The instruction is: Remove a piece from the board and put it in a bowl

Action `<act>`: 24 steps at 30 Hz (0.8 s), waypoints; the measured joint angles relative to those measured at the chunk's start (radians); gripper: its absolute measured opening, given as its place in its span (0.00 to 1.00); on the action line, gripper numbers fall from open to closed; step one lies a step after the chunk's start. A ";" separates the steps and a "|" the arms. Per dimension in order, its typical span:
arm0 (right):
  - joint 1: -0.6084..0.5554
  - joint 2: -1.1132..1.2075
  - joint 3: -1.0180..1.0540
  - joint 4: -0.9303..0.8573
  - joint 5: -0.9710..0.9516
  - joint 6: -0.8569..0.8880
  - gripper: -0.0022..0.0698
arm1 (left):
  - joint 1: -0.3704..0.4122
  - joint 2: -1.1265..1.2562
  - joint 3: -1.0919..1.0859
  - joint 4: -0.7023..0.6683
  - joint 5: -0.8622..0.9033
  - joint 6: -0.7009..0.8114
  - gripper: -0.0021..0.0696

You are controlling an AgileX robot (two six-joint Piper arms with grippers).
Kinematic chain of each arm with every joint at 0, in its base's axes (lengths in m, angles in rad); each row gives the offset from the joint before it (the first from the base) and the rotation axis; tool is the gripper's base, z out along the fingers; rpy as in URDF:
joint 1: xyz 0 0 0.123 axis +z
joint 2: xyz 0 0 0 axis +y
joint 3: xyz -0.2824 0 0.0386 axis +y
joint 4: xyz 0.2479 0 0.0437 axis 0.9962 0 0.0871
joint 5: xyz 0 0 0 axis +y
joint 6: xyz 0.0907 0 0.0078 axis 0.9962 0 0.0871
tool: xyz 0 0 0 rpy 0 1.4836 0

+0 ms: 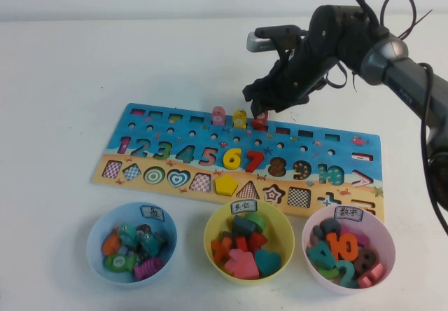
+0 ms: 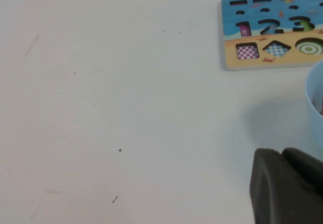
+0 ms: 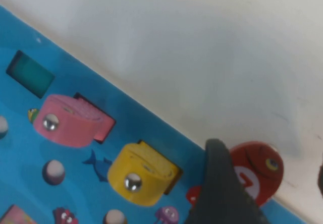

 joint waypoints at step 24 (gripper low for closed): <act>0.000 0.004 -0.004 0.006 -0.009 0.000 0.53 | 0.000 0.000 0.000 0.000 0.000 0.000 0.02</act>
